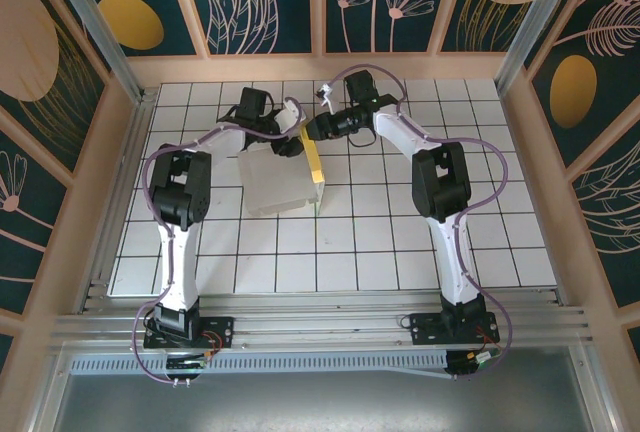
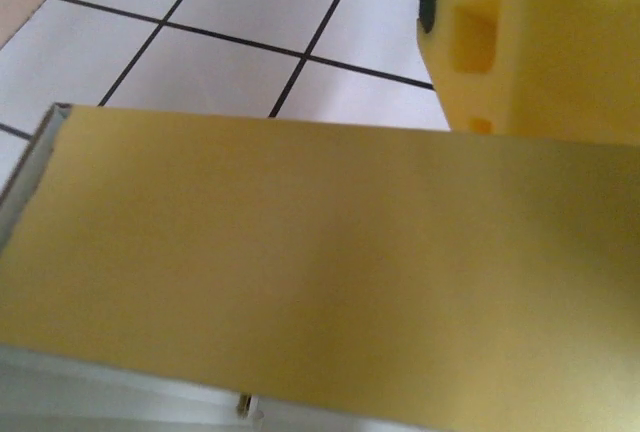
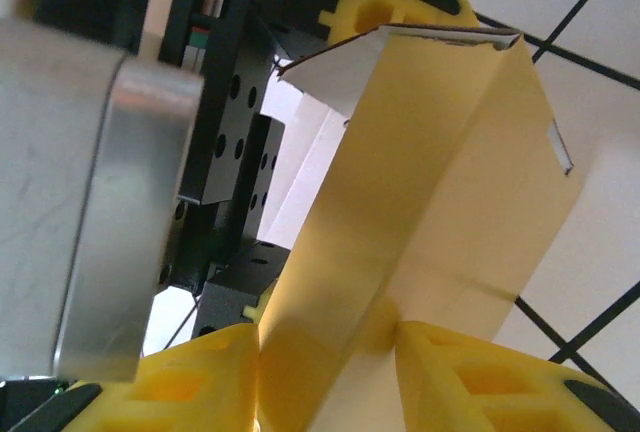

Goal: Fold the paper box

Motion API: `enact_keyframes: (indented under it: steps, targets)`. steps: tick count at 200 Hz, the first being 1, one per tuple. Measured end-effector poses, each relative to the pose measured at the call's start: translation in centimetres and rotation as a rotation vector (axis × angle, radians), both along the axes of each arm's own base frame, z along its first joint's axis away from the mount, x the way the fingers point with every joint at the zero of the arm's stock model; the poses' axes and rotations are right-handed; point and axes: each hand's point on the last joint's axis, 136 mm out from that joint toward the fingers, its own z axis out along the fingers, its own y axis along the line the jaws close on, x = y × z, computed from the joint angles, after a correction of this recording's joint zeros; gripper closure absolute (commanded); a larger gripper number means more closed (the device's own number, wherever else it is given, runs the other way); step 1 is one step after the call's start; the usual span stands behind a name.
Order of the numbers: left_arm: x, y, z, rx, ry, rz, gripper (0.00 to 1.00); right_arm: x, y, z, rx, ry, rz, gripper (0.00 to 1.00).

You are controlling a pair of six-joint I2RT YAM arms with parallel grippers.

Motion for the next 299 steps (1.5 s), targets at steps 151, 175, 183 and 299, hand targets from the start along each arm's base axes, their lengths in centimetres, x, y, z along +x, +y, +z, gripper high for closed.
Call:
enact_keyframes:
  steps: [151,175,183,299]
  targets:
    - [-4.9,4.2,9.0,-0.051,-0.124,0.199,0.22,-1.5,-1.0,-3.3,-0.094,0.023,0.013,0.55]
    - [-5.1,5.1,9.7,-0.095,-0.086,0.264,0.24,-1.8,-1.8,-4.3,-0.126,0.012,-0.032,0.52]
    - [-5.2,5.5,9.7,-0.100,-0.075,0.293,0.26,-2.2,-2.1,-4.4,-0.130,0.005,-0.044,0.51]
    - [-2.9,12.8,7.1,-0.067,0.149,0.690,0.30,-8.5,0.4,-7.4,-0.233,-0.041,-0.143,0.41]
